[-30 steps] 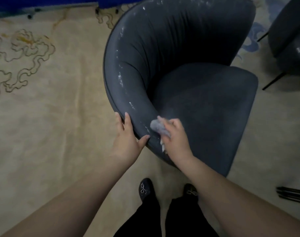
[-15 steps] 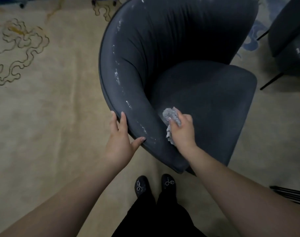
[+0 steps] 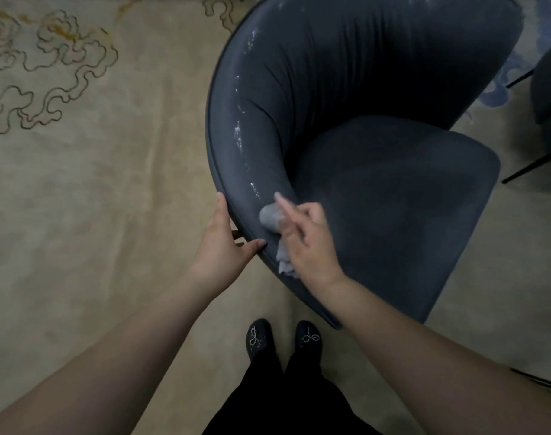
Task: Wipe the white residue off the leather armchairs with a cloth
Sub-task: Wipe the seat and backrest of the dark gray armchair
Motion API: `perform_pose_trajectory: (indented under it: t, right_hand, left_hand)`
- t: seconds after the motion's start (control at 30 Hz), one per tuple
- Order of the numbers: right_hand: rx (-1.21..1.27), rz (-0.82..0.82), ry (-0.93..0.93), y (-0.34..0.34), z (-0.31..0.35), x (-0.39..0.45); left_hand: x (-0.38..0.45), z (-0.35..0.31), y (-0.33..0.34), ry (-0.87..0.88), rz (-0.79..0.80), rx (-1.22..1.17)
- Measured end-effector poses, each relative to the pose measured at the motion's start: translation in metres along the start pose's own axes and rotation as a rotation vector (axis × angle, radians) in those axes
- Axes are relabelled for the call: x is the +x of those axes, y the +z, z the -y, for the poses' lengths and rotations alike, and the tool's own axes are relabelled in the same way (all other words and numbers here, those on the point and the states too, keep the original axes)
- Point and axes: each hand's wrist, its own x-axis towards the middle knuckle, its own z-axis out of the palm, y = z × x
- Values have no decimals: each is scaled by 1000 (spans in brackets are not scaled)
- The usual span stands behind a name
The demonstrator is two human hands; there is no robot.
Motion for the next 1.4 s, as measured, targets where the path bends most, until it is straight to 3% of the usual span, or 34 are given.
perform_pose_trajectory:
  t: [0.1,0.3,0.47,0.7,0.83,0.9,1.0,1.07,1.2,1.33,1.4]
  right_hand:
    - [-153,104,-127,9,-3,-2]
    - [-201,-44,143,-12,-17,38]
    - [-216,143,-147,11,-7,14]
    - [-153,-44,150,2,-9,45]
    - [-170,115,-129,11,-8,24]
    - [-231,9,-81,11,-14,37]
    - [-177,-153,210,8,-15,67]
    - [-106,-176,156,16,-5,77]
    - [-168,6,-107,46,7,73]
    - [-214,-258,134,49,7,87]
    - [-184,-273,109,55,12,82]
  left_hand:
    - [2,1,-1,2,-1,31]
    - [3,-3,-4,-42,63,-62]
    - [5,-3,-2,-46,61,-94]
    - [14,-5,-8,-42,63,-111]
    - [28,-2,-15,-33,47,-85]
    - [35,-1,-18,-31,71,-96]
    - [48,-1,-28,-26,95,-89]
    - [61,-2,-37,-1,113,-86]
    - [84,-2,-55,48,148,-63]
    - [102,-2,-72,62,228,-87]
    - [110,-2,-79,80,259,-80]
